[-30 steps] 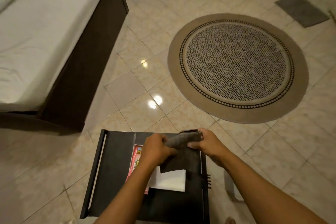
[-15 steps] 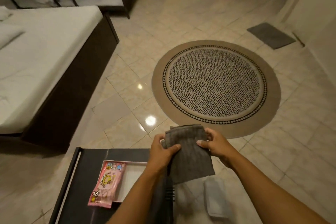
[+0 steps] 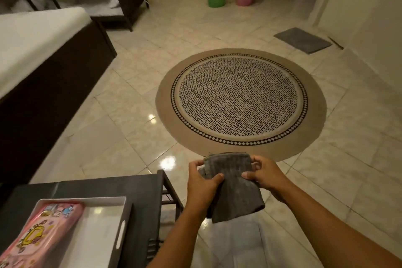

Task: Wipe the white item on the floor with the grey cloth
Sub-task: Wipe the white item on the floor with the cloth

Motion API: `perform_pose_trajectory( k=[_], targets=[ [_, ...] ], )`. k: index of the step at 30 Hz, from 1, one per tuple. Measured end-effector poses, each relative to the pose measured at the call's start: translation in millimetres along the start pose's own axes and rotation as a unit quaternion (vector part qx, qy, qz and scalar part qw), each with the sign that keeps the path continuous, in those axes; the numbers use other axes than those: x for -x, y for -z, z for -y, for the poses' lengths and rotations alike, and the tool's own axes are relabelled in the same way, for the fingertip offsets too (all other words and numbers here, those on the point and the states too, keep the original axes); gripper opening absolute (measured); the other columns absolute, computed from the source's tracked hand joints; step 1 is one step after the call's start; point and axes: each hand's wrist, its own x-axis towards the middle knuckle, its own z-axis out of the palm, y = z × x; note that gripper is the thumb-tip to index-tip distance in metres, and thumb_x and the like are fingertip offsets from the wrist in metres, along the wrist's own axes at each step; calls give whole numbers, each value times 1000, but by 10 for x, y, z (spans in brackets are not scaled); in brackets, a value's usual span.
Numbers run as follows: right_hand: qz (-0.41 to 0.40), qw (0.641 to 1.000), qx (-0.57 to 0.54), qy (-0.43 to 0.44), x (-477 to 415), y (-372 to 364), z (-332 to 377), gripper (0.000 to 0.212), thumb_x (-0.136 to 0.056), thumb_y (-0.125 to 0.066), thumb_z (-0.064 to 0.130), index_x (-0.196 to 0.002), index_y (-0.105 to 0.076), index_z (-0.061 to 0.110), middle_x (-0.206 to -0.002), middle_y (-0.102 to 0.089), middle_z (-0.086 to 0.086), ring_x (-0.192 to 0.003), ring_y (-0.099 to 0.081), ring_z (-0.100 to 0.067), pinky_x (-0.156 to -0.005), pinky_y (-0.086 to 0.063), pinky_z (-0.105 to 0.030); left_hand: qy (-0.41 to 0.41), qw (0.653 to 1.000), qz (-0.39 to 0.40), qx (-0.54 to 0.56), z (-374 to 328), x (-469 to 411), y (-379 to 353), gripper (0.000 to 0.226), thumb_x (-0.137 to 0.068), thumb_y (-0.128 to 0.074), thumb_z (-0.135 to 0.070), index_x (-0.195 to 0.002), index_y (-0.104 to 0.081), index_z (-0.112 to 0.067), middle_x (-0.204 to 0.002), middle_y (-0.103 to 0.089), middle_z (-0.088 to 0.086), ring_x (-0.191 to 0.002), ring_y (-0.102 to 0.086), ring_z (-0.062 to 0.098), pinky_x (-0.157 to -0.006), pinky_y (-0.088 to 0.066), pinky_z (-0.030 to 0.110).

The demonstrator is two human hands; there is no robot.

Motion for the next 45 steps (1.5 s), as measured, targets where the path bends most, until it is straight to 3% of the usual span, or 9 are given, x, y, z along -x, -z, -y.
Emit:
perform_pose_trajectory(
  k=[7, 13, 16, 19, 24, 30, 34, 40, 45],
  targets=[
    [-45, 998, -8, 44, -439, -264, -847, 26, -83, -74, 0, -98, -66, 20, -101, -74, -12, -94, -71, -28, -81, -61, -46, -131, 991, 10, -36, 876, -376, -113, 94, -90, -66, 0, -148, -17, -55, -110, -56, -11, -105, -58, 15, -95, -53, 44],
    [-68, 994, -5, 85, -15, -341, -1193, 32, -79, -76, -1, -106, -65, 12, -94, -72, -14, -87, -70, -27, -74, -60, -41, -184, 977, -16, -106, 1298, -48, -116, 34, -95, -63, -4, -117, -69, -27, -116, -66, -5, -110, -62, 16, -82, -51, 20],
    [-60, 995, 4, 82, 397, -340, -1289, 34, -81, -72, -6, -112, -62, 5, -103, -70, -21, -84, -69, -26, -66, -60, -37, -174, 975, -15, -140, 1382, 364, -75, 19, -96, -63, -10, -109, -75, -17, -110, -66, -4, -103, -62, 15, -81, -51, 22],
    [-50, 995, 18, 90, 870, -363, -1340, 35, -82, -64, -14, -113, -60, 2, -109, -67, -24, -86, -67, -28, -65, -60, -37, -180, 971, -22, -155, 1404, 793, -3, 19, -95, -66, -11, -111, -75, -14, -111, -67, 0, -98, -61, 15, -86, -55, 31],
    [-82, 989, 61, 106, 1457, -432, -1529, 39, -79, -61, -18, -111, -60, 5, -89, -65, -15, -81, -67, -29, -69, -62, -43, -176, 969, 7, -171, 1589, 1287, -16, 37, -81, -81, -12, -116, -69, -9, -113, -68, 5, -103, -64, 21, -89, -57, 34],
    [-104, 986, 96, 89, 1805, -335, -2060, 40, -76, -67, -11, -110, -63, 10, -91, -71, -17, -86, -71, -31, -73, -64, -47, -164, 968, 14, -188, 2039, 1630, -284, 40, -80, -81, -7, -114, -63, -13, -111, -63, 0, -108, -60, 19, -90, -53, 31],
    [-90, 986, 106, 92, 1810, -275, -2202, 38, -75, -68, -9, -107, -64, 10, -87, -72, -17, -82, -72, -29, -70, -64, -43, -160, 966, 3, -201, 2174, 1667, -368, 35, -80, -81, -7, -101, -58, -22, -113, -63, 1, -108, -61, 18, -91, -55, 32],
    [-71, 987, 110, 94, 1485, -361, -2309, 36, -78, -70, -6, -110, -62, 10, -87, -71, -14, -81, -73, -27, -77, -63, -46, -164, 964, -14, -208, 2290, 1394, -376, 37, -83, -76, -4, -100, -52, -27, -117, -56, -1, -100, -58, 12, -69, -50, 18],
    [-82, 991, 94, 51, 987, -492, -2655, 32, -90, -64, 9, -121, -58, 11, -99, -66, -11, -84, -66, -23, -78, -58, -36, -145, 966, 3, -213, 2613, 895, -345, 34, -84, -76, -7, -106, -58, -26, -123, -52, -2, -109, -55, 14, -84, -54, 25]
  ],
)
